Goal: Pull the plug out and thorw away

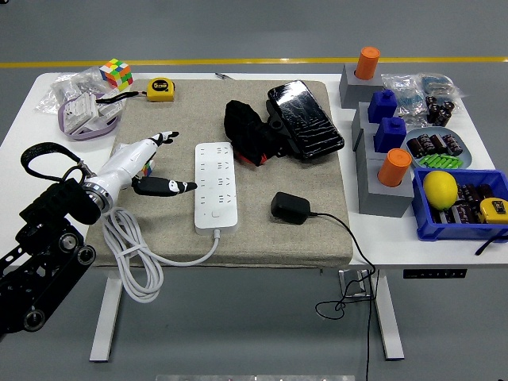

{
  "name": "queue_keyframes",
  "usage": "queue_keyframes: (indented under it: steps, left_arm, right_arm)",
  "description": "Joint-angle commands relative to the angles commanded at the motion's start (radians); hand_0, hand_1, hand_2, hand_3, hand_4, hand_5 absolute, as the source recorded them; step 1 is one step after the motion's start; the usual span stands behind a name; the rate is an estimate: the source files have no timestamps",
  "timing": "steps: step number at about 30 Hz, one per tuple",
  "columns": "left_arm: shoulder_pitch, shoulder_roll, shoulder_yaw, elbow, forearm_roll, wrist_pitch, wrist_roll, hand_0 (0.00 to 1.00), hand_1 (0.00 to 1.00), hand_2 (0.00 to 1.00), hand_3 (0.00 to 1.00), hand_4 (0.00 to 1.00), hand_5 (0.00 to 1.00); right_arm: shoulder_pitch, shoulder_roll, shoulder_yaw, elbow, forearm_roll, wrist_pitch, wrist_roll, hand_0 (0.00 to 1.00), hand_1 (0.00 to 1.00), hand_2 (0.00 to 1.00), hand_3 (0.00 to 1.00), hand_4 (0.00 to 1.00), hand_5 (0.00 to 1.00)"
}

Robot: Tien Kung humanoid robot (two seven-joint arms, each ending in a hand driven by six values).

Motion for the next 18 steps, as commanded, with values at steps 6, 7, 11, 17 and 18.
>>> queue_keyframes:
  steps: [6, 7, 11, 17, 18]
  left_arm:
    - [0.0, 0.001, 0.001, 0.003, -0.002, -0.006, 0.003, 0.858, 0.939, 0.94, 0.986, 0.993, 0.462]
    - [0.0, 0.001, 0.001, 0.003, -0.002, -0.008, 0.004, 0.858, 0.939, 0.94, 0.986, 0.993, 0.462]
    - [0.0, 0.004, 0.002, 0.002, -0.003, -0.009, 0.004, 0.856, 0.94, 0.942, 0.995, 0.993, 0.459]
    - [0.0, 0.006, 0.004, 0.0, -0.003, -0.01, 0.004, 0.856, 0.94, 0.941, 0.997, 0.992, 0.459]
    - [0.001, 0.005, 0.004, 0.001, -0.002, -0.01, 0.004, 0.856, 0.94, 0.941, 0.997, 0.992, 0.459]
  right_arm:
    - [0.002, -0.002, -0.005, 0.0, 0.002, -0.001, 0.0, 0.568, 0.649, 0.671, 0.573, 0.969, 0.516]
    - [0.002, -0.003, -0.006, 0.0, 0.002, 0.0, 0.0, 0.568, 0.649, 0.671, 0.573, 0.969, 0.516]
    - [0.001, -0.003, -0.009, 0.0, 0.002, 0.001, -0.001, 0.569, 0.649, 0.671, 0.573, 0.97, 0.516]
    - [0.001, -0.004, -0.014, 0.001, 0.003, 0.001, -0.001, 0.568, 0.649, 0.671, 0.573, 0.97, 0.516]
    - [0.001, -0.005, -0.015, 0.001, 0.003, 0.0, -0.001, 0.568, 0.649, 0.671, 0.573, 0.97, 0.516]
